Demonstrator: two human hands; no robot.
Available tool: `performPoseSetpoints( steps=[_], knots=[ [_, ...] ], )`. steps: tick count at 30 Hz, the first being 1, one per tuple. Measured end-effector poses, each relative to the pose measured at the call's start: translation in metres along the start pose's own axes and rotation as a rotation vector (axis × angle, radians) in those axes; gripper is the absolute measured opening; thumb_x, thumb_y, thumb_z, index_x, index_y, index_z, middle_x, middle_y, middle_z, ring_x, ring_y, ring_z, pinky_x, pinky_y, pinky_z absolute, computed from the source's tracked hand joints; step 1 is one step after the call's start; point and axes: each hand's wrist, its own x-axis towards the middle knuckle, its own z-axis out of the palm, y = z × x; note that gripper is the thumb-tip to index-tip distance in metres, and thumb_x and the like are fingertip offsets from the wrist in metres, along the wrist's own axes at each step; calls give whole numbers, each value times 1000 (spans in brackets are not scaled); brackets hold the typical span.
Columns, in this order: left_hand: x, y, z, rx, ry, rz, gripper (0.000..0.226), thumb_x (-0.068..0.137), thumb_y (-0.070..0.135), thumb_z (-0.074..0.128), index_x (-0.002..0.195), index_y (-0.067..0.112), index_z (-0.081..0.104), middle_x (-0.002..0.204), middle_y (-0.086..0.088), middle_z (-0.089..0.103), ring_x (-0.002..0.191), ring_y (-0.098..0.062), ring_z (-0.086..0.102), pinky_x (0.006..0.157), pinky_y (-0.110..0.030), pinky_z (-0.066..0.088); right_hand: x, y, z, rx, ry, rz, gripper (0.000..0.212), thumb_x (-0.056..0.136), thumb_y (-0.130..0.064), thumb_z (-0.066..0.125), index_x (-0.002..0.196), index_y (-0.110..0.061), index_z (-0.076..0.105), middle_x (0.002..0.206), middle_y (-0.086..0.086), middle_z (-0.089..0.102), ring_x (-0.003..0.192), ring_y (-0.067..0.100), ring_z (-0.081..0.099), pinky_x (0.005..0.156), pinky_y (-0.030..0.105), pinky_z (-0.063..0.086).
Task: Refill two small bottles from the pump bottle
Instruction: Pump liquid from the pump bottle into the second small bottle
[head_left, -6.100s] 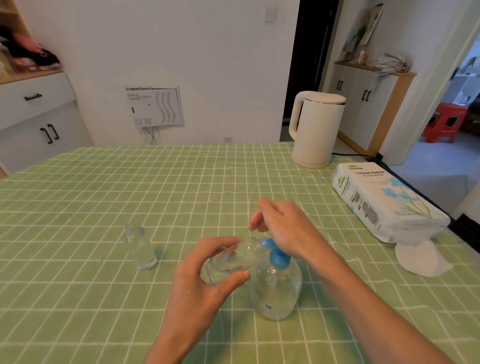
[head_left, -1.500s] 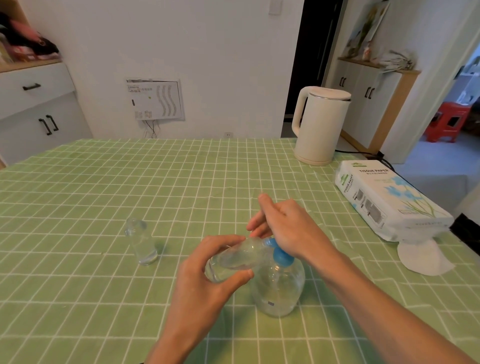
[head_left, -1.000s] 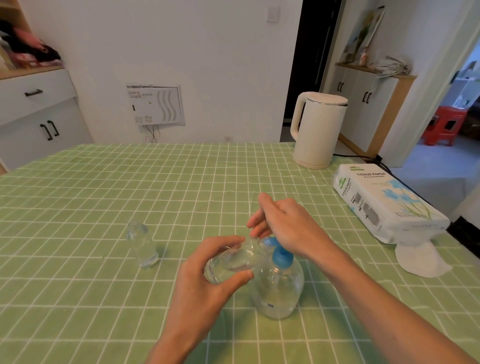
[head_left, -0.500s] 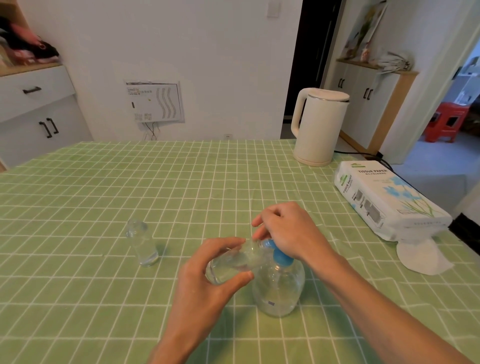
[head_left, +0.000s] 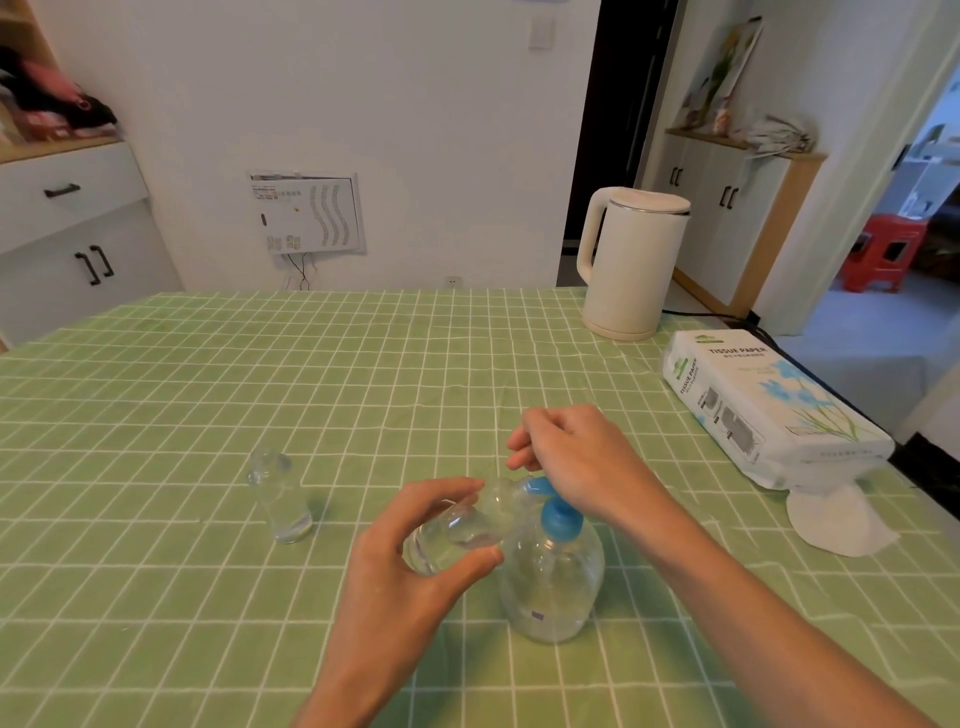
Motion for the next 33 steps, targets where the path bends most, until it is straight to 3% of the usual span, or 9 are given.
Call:
performPoseSetpoints(
  steps=[4,9,12,18,23,33],
  knots=[
    [1,0,2,-21,6,4,46,71,24,92,111,39,74,115,13,78,114,-11,72,96,-13,50,1,3,4,-41,11,43,43,100,-37,42,80,-25,78,79,-12,80,88,10,75,97,44,58],
    [-1,-4,4,-3,9,3,48,69,20,91,113,32,75,113,15,78,111,-7,72,92,-6,47,2,10,9,-72,-75,80,43,99,-33,45,77,-25,80,84,-9,80,94,15,75,100,46,56],
    [-3,-6,4,9,9,-12,51,72,10,95,113,32,75,113,15,78,111,-7,71,93,-6,47,2,11,10,-33,-89,61,41,99,-31,46,79,-24,81,83,-7,82,94,14,75,102,45,55],
    [-3,-1,1,8,5,-2,52,72,8,94,113,34,75,114,13,78,113,-8,71,95,-7,47,4,9,5,40,-86,0,38,103,-33,48,85,-22,80,79,-10,82,88,11,77,100,44,58],
    [-1,4,0,4,3,18,52,72,10,94,113,35,75,114,15,77,113,-8,71,96,-8,47,6,4,2,40,-97,-66,49,105,-45,40,86,-22,79,80,-12,81,84,7,77,98,43,60],
    [0,-2,4,-37,9,6,48,70,23,89,112,40,73,115,13,77,113,-11,71,95,-9,49,6,13,10,71,-80,-38,51,109,-36,39,85,-19,80,79,-5,82,81,11,78,96,42,61]
  ],
)
